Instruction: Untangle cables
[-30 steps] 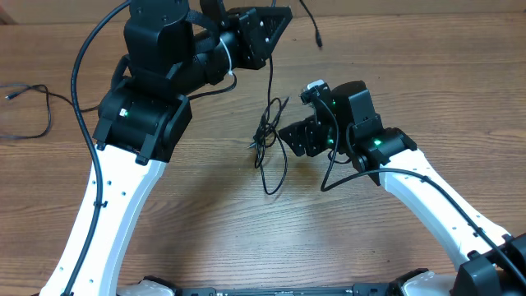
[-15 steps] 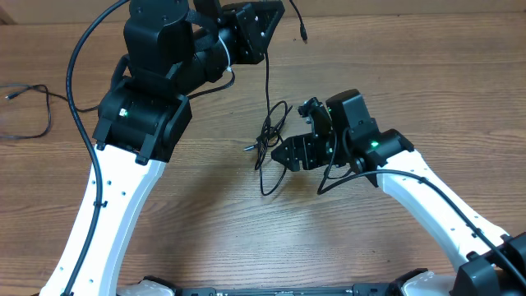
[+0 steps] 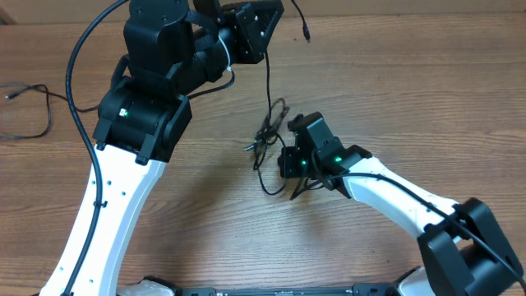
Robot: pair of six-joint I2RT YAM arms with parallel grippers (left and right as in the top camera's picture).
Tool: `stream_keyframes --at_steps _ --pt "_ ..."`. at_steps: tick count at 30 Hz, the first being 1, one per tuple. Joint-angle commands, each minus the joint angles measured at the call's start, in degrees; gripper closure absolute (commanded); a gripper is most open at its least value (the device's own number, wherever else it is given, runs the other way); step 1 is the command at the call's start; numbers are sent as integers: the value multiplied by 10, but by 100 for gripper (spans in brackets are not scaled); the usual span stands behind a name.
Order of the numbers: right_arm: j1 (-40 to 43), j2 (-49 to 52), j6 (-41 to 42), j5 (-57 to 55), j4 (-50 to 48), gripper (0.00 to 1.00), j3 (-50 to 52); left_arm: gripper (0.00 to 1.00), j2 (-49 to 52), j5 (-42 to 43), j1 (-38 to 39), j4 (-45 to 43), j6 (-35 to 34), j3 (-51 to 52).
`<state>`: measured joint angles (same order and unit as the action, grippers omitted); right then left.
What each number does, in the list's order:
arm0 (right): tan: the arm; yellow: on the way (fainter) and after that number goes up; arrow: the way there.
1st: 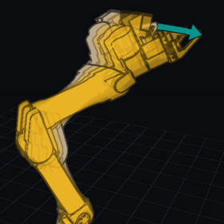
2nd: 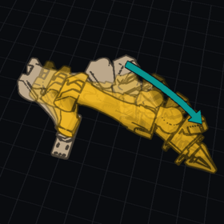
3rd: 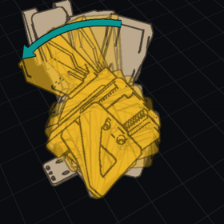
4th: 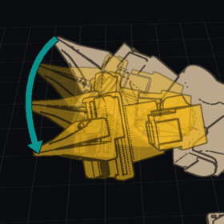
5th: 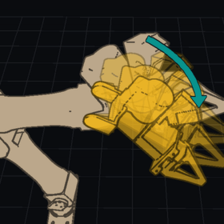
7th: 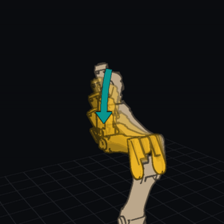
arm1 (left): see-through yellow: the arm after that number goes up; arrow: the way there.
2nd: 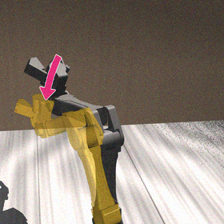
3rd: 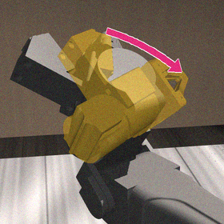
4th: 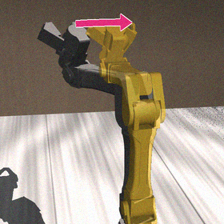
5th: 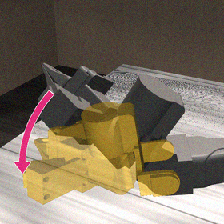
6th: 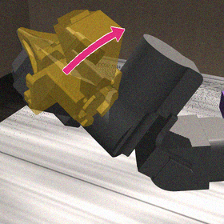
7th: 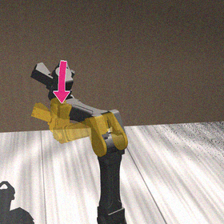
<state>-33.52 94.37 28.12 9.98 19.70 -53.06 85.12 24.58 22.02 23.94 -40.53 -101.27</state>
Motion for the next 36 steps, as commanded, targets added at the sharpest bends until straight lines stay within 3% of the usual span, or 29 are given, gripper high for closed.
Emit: stream_keyframes --at_steps 1,4,7,12,20,27,36 --pt "7 5 50 -236 20 96 1 96 -20 -6 -12 6 17 -18" --pt "41 3 126 -410 109 96 -12 96 -29 -7 -49 42 47 -18" --pt "106 3 143 -482 175 96 -23 96 -43 -8 -117 89 75 -18" --pt "253 3 143 -493 196 96 -23 96 -60 -3 -272 161 85 -18" --pt "453 3 89 -444 171 96 -24 96 -61 99 -477 195 108 -18" --pt "563 4 40 -343 132 96 -24 96 -61 95 -515 197 124 -18" --pt "693 4 7 -312 95 96 -24 96 -61 -10 -533 223 164 -18"
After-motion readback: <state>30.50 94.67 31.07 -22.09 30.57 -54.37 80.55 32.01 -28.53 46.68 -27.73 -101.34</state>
